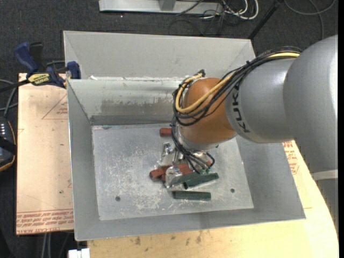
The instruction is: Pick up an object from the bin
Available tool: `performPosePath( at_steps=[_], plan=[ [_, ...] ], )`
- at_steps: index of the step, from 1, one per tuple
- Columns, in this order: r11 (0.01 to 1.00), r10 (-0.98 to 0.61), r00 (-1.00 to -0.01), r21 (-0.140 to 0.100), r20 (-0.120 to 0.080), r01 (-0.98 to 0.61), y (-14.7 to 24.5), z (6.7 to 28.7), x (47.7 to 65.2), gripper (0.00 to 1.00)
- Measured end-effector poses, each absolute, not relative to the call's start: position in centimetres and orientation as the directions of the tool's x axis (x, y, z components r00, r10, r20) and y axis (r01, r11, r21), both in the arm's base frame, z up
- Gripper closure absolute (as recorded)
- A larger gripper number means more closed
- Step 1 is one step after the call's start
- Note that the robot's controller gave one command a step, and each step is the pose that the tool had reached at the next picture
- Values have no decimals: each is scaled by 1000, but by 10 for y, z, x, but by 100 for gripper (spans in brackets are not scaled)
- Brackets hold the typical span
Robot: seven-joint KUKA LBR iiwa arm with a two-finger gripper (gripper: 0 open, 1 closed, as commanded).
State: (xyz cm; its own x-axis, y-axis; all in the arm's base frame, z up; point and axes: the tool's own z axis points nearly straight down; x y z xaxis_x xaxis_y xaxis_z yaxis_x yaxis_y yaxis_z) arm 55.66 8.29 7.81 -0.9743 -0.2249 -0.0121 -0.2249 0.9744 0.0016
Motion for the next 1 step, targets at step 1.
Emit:
performPosePath(
  at_steps=[1],
  plan=[
    [975, -222, -975, 1, -3, -222, 69, 207, 553, 100]
  ],
)
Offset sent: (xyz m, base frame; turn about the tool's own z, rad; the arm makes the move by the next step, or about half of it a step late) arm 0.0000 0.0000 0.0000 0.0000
